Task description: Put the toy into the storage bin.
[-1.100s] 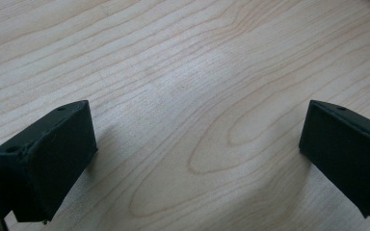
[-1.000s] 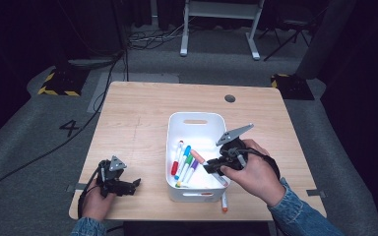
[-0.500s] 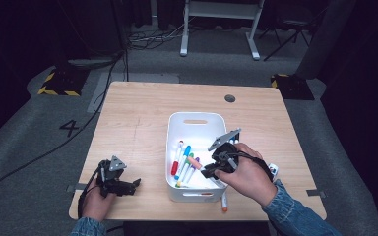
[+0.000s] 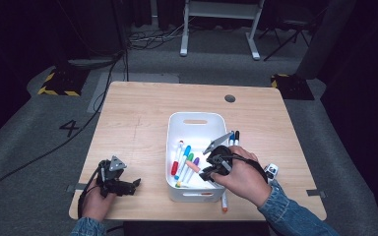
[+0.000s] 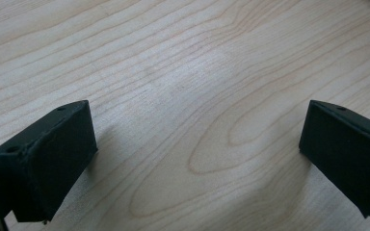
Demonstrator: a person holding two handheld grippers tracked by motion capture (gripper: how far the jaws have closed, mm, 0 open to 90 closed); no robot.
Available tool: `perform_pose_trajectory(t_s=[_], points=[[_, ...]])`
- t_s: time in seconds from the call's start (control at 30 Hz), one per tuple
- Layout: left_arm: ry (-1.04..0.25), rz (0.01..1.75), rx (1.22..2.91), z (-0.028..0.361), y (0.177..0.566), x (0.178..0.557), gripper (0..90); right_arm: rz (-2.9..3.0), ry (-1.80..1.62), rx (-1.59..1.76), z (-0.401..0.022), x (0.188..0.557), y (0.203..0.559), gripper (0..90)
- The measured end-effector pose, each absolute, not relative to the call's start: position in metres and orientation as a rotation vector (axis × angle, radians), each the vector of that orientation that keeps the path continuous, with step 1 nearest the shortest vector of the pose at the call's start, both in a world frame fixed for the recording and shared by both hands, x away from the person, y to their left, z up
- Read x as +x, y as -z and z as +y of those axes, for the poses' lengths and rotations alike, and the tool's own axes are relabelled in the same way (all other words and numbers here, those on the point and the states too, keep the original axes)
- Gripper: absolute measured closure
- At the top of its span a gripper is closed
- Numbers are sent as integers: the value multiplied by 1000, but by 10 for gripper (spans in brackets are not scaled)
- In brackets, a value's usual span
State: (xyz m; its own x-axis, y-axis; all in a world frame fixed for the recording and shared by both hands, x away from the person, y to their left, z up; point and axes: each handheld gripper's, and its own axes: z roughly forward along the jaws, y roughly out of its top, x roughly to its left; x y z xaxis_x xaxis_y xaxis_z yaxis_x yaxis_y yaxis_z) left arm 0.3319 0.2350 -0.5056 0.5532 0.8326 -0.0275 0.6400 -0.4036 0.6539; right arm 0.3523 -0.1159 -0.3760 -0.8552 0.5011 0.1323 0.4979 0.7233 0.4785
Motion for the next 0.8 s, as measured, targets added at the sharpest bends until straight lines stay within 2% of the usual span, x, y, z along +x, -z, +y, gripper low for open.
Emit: perform_pose_trajectory(t_s=[0.2, 0.3, 0.37, 0.8], points=[[-406, 1179, 2172, 235, 506, 332, 0, 2920, -804, 839, -114, 353, 379, 764], [-406, 1180, 2172, 235, 506, 332, 0, 2885, -861, 812, -115, 353, 378, 621], [-404, 1179, 2171, 235, 506, 332, 0, 2862, -898, 808, -119, 353, 373, 591], [-406, 1179, 2172, 235, 506, 332, 0, 2771, -987, 890, -144, 348, 346, 607]])
